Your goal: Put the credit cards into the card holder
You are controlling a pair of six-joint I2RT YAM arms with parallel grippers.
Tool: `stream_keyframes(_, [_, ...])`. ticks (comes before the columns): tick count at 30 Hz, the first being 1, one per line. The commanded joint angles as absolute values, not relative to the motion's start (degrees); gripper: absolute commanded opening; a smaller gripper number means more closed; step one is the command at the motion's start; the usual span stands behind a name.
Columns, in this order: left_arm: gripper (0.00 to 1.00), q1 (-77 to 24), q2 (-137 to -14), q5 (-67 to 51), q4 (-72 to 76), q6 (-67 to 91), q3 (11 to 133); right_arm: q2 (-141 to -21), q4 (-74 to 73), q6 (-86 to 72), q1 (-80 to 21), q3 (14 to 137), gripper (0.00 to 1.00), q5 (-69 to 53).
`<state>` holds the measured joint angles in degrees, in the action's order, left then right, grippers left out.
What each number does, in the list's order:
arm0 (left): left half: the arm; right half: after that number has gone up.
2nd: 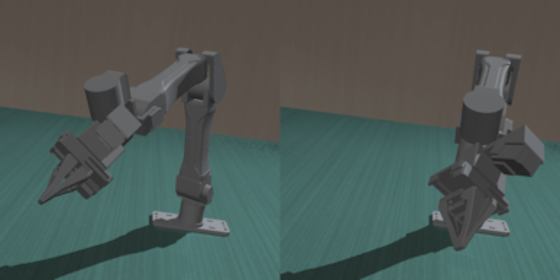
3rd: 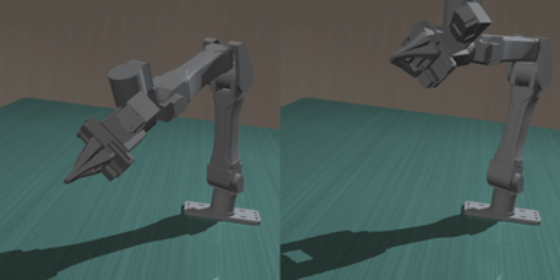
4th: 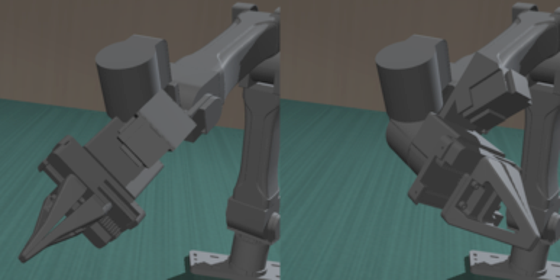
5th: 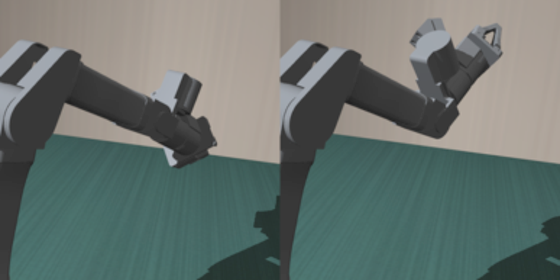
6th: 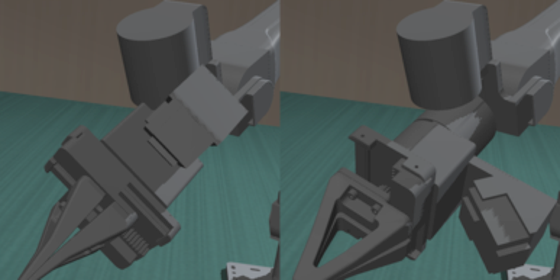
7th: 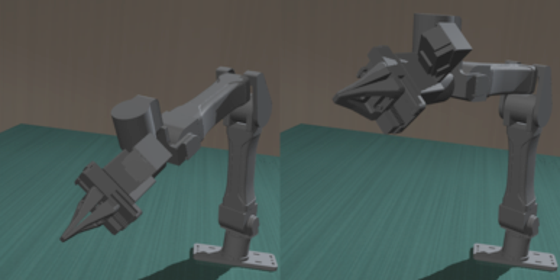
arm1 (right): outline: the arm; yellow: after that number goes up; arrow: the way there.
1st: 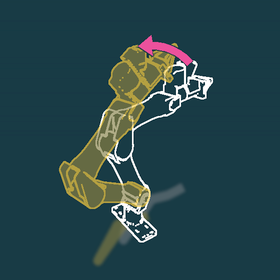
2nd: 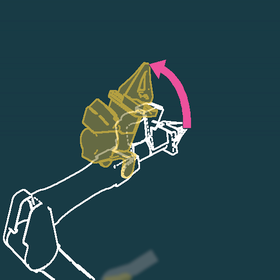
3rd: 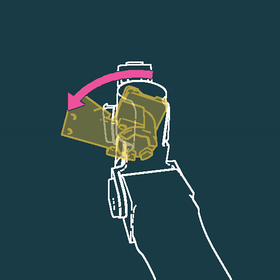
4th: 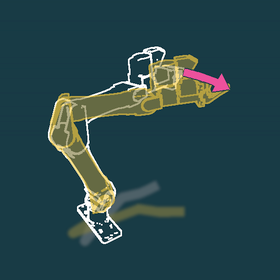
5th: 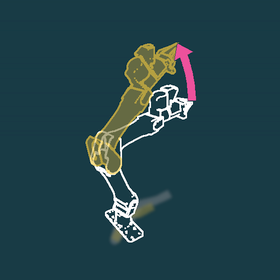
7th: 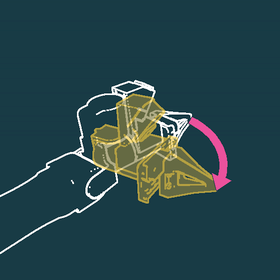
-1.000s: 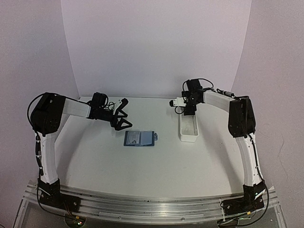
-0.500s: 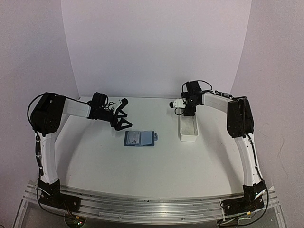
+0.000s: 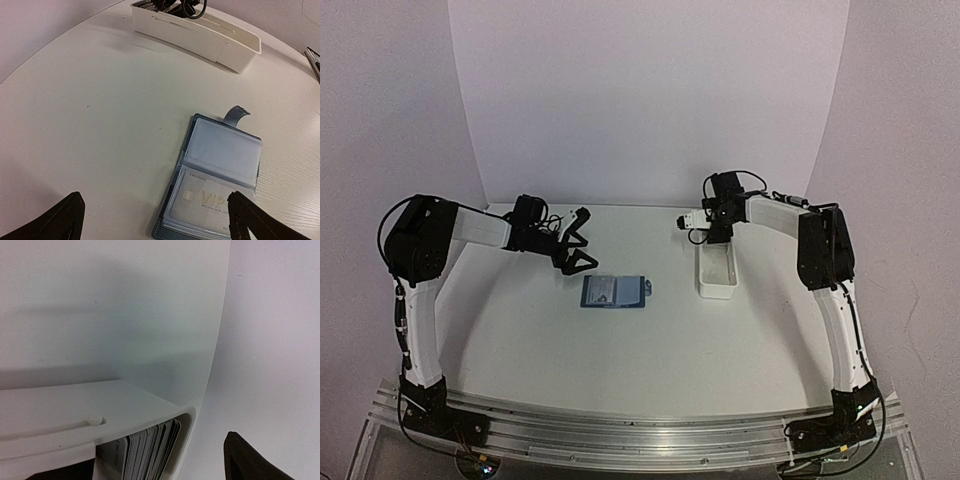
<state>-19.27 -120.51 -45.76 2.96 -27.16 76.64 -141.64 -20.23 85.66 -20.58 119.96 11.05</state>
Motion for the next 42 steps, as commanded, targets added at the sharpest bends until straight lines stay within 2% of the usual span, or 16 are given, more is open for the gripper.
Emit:
stream_keyframes(1, [0.99,-18.92,-120.85,-45.45,2.98,-28.21,78.67,-141.95,-19.21,84.85,-20.26,120.24,0.81,11.77])
stream_keyframes(16, [1.0,-18.91,-120.52,-45.78,3.15,-28.43,78.49,-139.5,-19.22,83.37,-20.11,121.15,0.7,12.5])
stream_keyframes(42, [0.99,-18.9,-120.41,-46.24,2.83,-28.57,78.17,-137.47,-19.46,81.33,-20.14,118.95,0.26,12.91])
